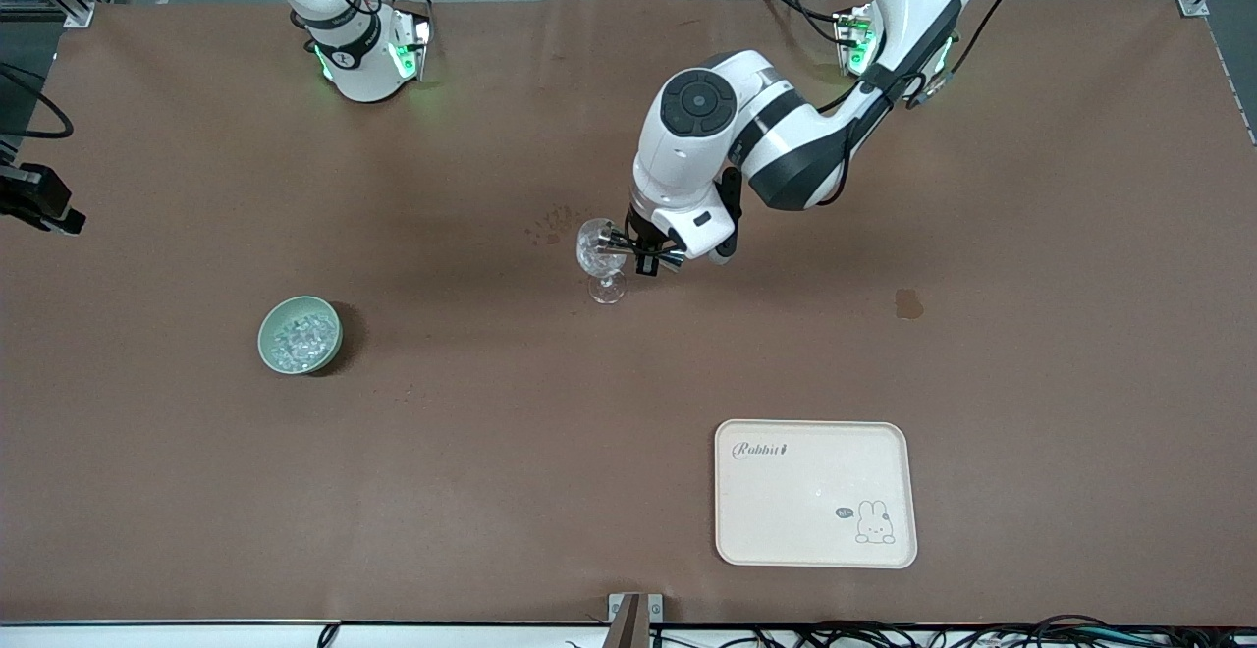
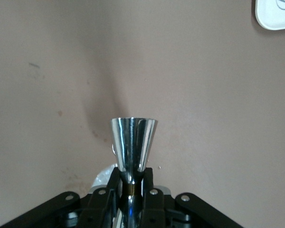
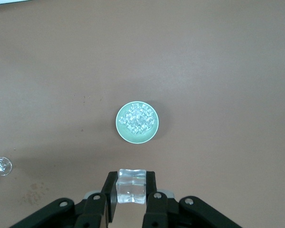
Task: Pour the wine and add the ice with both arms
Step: 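Hold the jigger tilted above the glass rim with the left gripper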
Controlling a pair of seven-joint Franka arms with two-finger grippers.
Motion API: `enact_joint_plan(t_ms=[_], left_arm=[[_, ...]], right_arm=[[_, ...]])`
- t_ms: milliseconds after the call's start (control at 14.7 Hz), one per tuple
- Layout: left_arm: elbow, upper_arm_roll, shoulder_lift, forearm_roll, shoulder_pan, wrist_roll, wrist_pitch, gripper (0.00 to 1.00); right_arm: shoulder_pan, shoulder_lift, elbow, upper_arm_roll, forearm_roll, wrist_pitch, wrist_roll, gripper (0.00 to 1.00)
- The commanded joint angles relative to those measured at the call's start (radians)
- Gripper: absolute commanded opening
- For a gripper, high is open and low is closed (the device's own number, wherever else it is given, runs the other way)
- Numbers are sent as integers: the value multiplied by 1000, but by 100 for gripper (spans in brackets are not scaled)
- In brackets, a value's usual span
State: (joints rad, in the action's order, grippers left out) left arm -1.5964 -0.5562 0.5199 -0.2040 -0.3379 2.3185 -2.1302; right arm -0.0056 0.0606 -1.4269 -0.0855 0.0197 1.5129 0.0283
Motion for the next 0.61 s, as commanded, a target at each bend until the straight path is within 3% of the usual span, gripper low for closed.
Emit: enact_joint_plan(t_ms=[0,545], left_arm=[[6,9,-6,-54,-24,21,50,1],[10,4,-9,-132,-43,21,111,1]], right_arm=[[-2,-30,-35,4,9,13,1,1],[-2,-30,-35,4,9,13,2,1]])
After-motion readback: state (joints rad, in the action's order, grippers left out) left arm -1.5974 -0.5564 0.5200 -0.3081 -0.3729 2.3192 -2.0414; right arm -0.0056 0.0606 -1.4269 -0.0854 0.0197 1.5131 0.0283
